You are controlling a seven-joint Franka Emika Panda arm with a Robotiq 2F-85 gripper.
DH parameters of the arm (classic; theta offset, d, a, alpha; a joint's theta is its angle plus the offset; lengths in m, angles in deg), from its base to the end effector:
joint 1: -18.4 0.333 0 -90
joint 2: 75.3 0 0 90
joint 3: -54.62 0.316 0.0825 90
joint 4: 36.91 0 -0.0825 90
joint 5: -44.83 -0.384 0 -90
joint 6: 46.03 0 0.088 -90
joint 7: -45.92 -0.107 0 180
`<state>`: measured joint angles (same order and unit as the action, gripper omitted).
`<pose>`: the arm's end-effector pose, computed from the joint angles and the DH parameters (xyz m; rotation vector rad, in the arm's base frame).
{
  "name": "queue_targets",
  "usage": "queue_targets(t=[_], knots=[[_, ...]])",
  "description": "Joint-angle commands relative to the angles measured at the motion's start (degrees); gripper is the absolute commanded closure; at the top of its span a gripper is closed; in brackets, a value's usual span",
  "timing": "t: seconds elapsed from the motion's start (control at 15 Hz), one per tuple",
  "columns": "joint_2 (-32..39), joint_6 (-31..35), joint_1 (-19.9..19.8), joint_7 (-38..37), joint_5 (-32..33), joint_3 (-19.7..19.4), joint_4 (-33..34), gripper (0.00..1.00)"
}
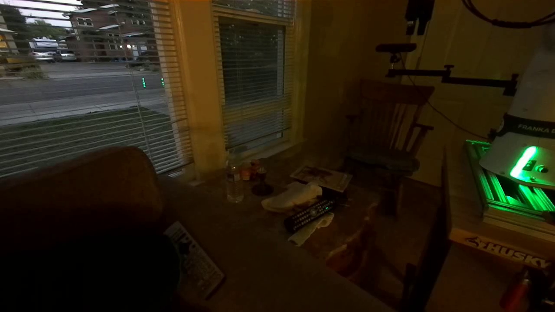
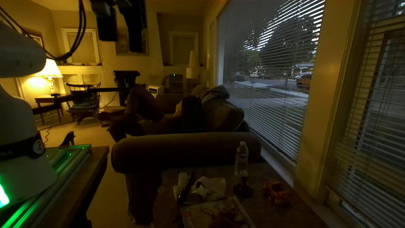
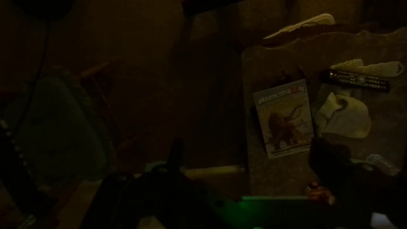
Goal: Move the book to the left
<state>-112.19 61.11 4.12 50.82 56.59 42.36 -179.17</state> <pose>0.3150 -0.1823 0.5030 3.0392 -0.4263 0.0083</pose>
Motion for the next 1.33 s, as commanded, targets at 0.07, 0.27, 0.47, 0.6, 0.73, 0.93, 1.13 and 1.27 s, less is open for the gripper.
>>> queue_targets(t=[0.07,0.27,0.47,0.6,0.73,0.93,1.13,1.27], knots=[[6.5,1.3,2.8,0.8,-8.6,-3.6,1.9,0.00],[9.7,7.2,3.4,1.7,-15.4,-5.6,-1.0,0.00],[12.7,17.0,4.5,6.5,-20.5,-6.8,-5.0,0.00],[15.6,23.6,7.0,14.5,-24.7,-8.0,-6.8,0.00],[19.2,25.1,8.4,19.7,-26.0,-8.1,-6.5,0.00],[26.3,22.4,8.9,26.8,-22.8,-7.4,-3.9,0.00],[25.5,24.9,7.3,26.2,-22.4,-5.9,-5.4,0.00],[28.6,25.6,7.0,27.4,-22.3,-5.4,-4.1,0.00]])
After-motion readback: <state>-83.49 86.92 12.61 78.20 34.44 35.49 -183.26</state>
